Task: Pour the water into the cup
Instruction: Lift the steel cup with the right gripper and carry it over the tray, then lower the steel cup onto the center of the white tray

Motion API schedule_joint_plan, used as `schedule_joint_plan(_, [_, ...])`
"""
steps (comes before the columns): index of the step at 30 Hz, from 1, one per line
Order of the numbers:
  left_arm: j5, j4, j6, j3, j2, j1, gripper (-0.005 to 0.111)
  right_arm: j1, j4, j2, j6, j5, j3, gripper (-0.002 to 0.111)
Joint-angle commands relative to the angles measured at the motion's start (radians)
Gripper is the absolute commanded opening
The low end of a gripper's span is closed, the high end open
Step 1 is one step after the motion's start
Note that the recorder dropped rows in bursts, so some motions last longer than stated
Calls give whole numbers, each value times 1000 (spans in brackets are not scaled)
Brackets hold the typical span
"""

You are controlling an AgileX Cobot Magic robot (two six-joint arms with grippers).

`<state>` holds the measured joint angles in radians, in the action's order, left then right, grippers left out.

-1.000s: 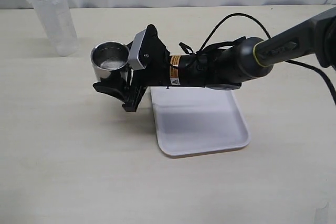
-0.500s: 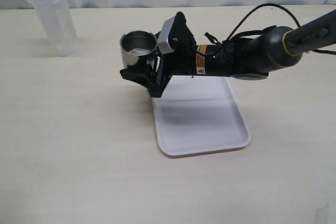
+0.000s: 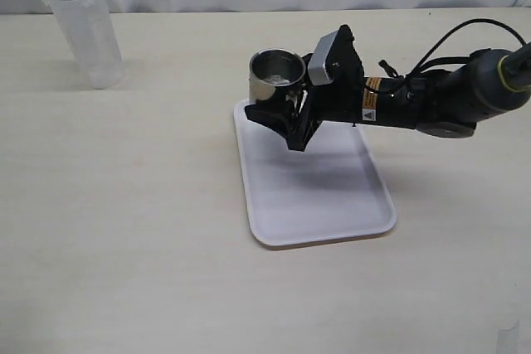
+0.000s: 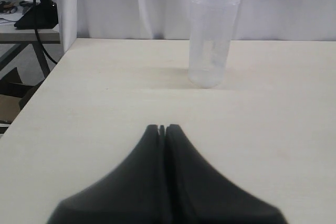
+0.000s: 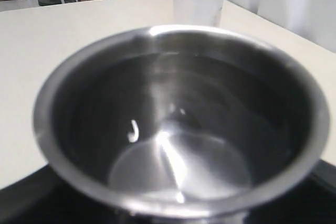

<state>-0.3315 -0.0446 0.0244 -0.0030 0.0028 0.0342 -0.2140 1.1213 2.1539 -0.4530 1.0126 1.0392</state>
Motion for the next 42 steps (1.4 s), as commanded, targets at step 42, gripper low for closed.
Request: schedule_joint_plan(42, [9, 5, 6, 3, -3, 0, 0, 42, -115, 136, 241, 88, -52, 4])
